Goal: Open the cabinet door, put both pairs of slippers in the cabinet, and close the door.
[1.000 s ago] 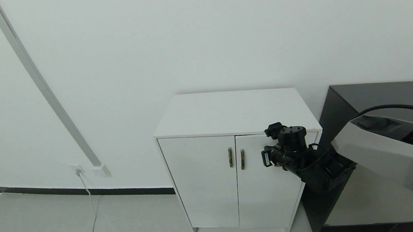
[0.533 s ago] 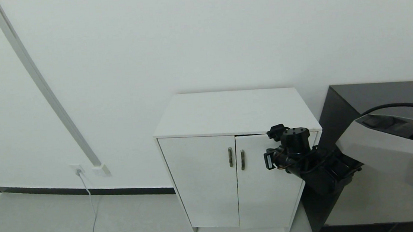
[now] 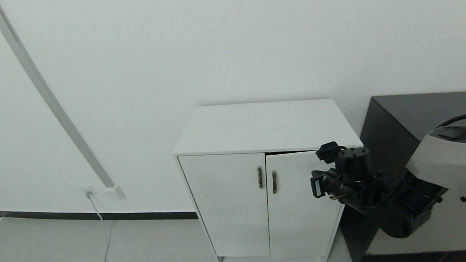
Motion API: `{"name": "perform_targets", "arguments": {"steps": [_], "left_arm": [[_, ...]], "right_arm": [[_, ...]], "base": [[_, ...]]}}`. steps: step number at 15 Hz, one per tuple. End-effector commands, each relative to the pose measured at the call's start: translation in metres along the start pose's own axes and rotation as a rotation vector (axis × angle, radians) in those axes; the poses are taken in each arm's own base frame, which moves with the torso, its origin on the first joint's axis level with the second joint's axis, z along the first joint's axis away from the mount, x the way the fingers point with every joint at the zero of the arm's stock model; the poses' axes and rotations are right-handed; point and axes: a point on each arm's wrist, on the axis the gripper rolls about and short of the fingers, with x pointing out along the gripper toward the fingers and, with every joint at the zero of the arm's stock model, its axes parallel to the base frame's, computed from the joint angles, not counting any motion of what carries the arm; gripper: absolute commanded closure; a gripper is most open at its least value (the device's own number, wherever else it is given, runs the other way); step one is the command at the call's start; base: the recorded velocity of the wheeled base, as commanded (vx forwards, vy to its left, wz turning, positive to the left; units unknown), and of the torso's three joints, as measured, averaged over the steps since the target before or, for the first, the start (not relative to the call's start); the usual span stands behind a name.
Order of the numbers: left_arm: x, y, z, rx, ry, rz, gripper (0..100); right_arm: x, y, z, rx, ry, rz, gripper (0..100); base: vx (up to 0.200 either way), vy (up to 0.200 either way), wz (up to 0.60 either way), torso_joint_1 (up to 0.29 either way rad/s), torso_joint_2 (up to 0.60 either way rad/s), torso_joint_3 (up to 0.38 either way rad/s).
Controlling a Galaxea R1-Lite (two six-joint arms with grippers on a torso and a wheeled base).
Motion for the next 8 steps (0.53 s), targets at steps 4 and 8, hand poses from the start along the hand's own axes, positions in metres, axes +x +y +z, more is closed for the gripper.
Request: {"name": "perform_targets", "arguments": {"steps": [4,8], "left_arm": [[0.0,0.0,0.0,0.0,0.001,0.001,100],[0.0,0.0,0.0,0.0,0.001,0.0,100]], "right_arm": [[-0.067,-0.027,-0.008,0.015,-0.013,-0.043,100],[-0.085,-0.042,-0.017,0.025,-0.007,-0.08,100]], "base": [[0.0,0.0,0.0,0.0,0.0,0.0],[0.0,0.0,0.0,0.0,0.0,0.0]]}}
